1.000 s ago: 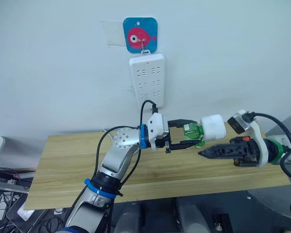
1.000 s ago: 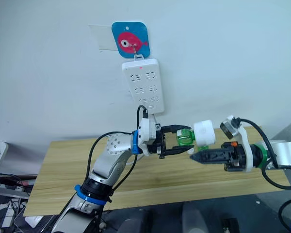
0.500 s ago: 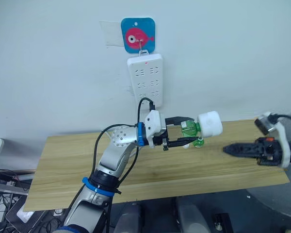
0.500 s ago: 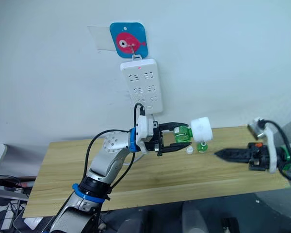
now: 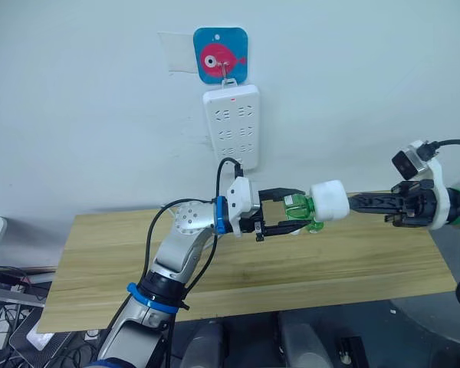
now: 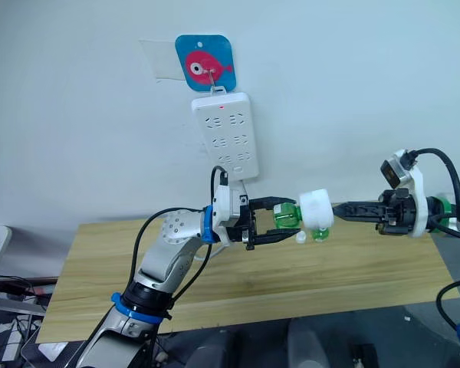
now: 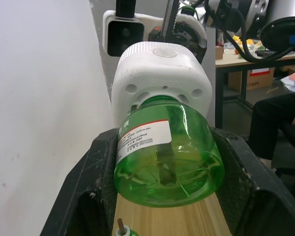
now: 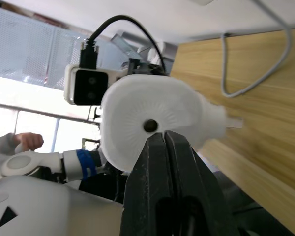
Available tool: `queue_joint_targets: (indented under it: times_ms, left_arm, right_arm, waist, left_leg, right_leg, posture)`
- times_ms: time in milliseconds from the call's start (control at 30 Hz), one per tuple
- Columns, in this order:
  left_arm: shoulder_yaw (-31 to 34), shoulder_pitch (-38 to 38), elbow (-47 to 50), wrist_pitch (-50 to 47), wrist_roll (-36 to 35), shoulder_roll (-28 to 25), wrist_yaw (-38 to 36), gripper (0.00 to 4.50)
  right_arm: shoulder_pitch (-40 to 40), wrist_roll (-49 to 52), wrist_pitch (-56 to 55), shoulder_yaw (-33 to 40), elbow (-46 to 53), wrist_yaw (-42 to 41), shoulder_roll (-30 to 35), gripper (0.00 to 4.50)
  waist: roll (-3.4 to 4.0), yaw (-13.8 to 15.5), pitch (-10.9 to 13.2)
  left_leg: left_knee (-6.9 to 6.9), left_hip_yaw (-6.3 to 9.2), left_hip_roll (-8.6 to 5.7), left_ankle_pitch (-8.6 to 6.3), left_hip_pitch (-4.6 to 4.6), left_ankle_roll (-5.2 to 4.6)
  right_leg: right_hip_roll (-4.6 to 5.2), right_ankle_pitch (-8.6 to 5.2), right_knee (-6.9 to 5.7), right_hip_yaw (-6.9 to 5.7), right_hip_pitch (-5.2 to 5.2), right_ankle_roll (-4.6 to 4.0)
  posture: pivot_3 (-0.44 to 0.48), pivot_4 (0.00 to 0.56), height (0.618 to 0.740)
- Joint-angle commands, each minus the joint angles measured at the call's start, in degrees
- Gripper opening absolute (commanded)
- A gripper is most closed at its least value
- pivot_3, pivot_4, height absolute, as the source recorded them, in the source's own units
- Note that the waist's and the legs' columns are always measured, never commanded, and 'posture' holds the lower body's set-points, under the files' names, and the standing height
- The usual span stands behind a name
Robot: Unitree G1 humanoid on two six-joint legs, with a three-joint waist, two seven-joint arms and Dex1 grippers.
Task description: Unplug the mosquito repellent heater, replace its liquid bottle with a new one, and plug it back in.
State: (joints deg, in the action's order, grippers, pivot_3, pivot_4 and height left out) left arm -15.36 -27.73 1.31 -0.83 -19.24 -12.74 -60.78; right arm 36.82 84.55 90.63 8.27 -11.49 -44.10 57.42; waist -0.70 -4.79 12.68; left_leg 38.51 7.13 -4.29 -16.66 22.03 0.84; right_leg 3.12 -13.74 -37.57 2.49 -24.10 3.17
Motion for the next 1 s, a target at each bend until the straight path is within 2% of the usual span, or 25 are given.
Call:
queue_joint_targets:
  times_ms: [33, 333, 667, 833, 1000]
  left_arm:
    - [0.01, -0.08, 3.33, 0.34, -1.28, 0.53, 0.11, 2.26]
    - [0.08, 0.35, 3.84, 0.03, -1.23, 0.64, 0.49, 2.26]
    - [0.68, -0.13, 3.13, 0.39, -1.09, 0.62, 0.46, 2.26]
    - [0.59, -0.09, 3.22, 0.2, -1.24, 0.65, 0.31, 2.26]
    - [0.13, -0.59, 3.15, -0.2, -1.4, 1.31, 0.22, 2.26]
  right_arm:
    - [2.03, 1.6, 1.68, 1.81, 0.93, 1.47, -1.76, 0.04]
    - [1.56, 0.63, 1.87, 2.76, 0.83, 3.19, -2.44, 0.04]
    - [-1.22, -2.89, 1.87, 1.59, -1.35, -3.67, 3.85, 0.04]
    - [-0.44, -11.51, -2.27, 0.71, -3.74, -5.24, 1.62, 0.04]
    - [1.58, -18.92, -6.52, -0.77, -6.01, -4.63, -5.26, 0.04]
  waist:
    - [0.0, 0.03, 0.0]
    - [0.0, 0.06, 0.0]
    - [0.0, -0.01, 0.0]
    - [0.0, -0.04, 0.0]
    - [0.0, -0.11, 0.0]
  left_leg:
    - [0.0, 0.01, 0.0, 0.0, 0.0, 0.0]
    - [0.03, 0.02, 0.0, -0.01, 0.01, -0.01]
    - [0.22, -0.03, 0.0, -0.05, 0.06, -0.08]
    - [0.25, -0.04, 0.01, -0.05, 0.05, -0.08]
    - [0.25, -0.04, 0.0, -0.05, 0.06, -0.08]
  right_leg:
    - [0.0, 0.0, 0.0, 0.0, 0.0, 0.0]
    - [0.02, 0.0, -0.02, -0.01, 0.0, 0.0]
    - [0.01, 0.0, -0.05, 0.01, 0.0, 0.0]
    - [-0.01, 0.0, -0.08, 0.01, 0.01, 0.01]
    - [-0.01, 0.01, -0.09, 0.01, 0.0, 0.01]
  posture:
    - [-0.167, 0.22, 0.74]
    - [-0.164, 0.222, 0.74]
    - [-0.166, 0.224, 0.74]
    - [-0.173, 0.223, 0.74]
    - [-0.182, 0.221, 0.74]
